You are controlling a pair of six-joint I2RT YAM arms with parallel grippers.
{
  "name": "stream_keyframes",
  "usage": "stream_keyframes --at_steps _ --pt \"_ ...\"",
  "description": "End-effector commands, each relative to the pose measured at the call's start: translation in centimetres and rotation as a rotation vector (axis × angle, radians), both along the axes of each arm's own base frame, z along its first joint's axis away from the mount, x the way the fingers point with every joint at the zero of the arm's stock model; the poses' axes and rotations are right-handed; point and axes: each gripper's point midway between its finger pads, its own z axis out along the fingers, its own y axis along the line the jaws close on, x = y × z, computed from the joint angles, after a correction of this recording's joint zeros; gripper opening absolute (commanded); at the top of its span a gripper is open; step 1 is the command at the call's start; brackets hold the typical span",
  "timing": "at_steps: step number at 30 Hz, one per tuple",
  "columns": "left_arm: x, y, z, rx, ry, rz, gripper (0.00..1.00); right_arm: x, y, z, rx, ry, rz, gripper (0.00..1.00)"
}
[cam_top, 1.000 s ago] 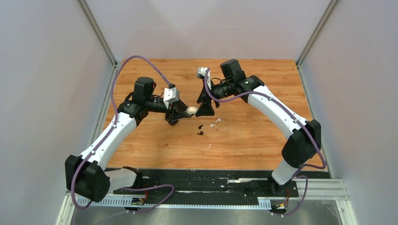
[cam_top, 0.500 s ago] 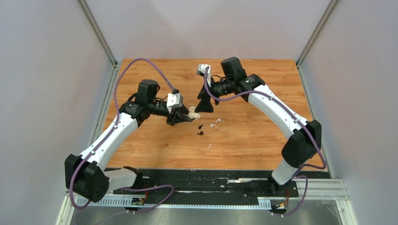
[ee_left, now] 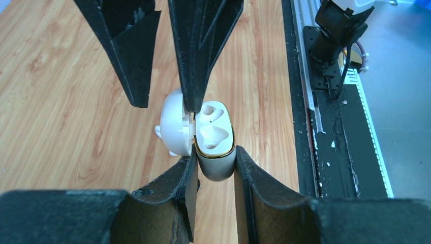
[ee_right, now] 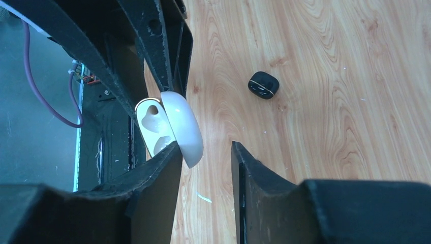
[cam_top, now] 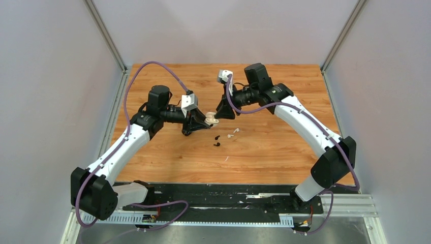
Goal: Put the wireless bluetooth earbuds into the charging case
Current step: Pass from the left arm to the right
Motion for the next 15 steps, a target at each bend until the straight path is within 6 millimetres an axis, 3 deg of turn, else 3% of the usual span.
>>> stream_keyframes --at_steps 1,15 --pt "-0.19 -0.27 2.21 -0.049 -0.054 -0.004 0.00 -0.92 -0.46 1.23 0.031 -0.030 0.018 0.39" --pt "-0.14 -0.27 2.36 -0.049 -0.064 -0.005 0.00 -1.10 0.43 1.10 0.054 0.008 0.064 0.30"
